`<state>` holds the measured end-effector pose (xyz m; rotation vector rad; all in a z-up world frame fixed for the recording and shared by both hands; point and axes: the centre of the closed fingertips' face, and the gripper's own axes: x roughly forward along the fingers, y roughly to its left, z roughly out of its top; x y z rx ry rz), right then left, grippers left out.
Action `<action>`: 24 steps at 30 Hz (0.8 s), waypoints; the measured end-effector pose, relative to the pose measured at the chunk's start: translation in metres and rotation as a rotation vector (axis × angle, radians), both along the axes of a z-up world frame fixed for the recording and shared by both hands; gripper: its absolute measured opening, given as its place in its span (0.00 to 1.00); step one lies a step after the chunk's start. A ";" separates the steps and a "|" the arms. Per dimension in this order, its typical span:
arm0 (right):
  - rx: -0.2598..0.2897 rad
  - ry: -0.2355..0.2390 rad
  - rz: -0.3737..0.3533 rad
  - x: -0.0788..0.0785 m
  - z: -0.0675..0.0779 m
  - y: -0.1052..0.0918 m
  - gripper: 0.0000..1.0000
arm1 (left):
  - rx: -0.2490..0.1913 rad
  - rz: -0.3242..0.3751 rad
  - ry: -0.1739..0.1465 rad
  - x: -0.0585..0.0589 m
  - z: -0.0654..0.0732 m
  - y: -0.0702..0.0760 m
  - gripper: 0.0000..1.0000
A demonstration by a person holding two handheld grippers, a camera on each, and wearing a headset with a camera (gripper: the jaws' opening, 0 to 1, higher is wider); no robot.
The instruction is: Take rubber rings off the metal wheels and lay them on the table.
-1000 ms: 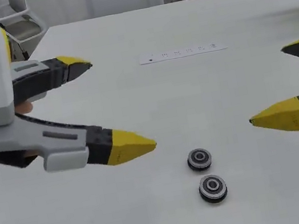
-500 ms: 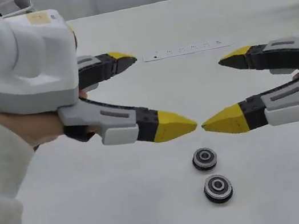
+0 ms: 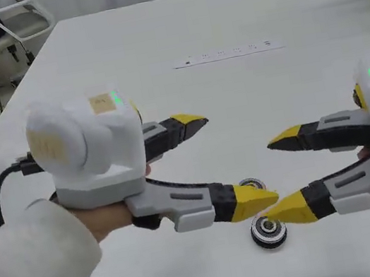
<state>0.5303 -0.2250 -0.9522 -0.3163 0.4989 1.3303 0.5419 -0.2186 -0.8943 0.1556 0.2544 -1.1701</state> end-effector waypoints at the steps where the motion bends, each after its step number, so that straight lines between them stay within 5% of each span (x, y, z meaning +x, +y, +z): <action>1: -0.017 0.003 0.011 -0.002 -0.005 -0.001 0.64 | 0.005 -0.024 -0.004 -0.004 -0.002 -0.003 0.81; 5: -0.073 0.031 0.040 -0.010 -0.023 -0.006 0.60 | 0.034 -0.043 -0.030 -0.004 -0.011 -0.009 0.68; 15: -0.092 0.084 0.047 -0.014 -0.038 -0.011 0.46 | 0.041 -0.059 0.046 -0.005 -0.045 -0.013 0.48; 24: -0.146 0.109 0.049 -0.015 -0.057 -0.015 0.30 | 0.141 -0.110 0.074 -0.016 -0.078 -0.017 0.35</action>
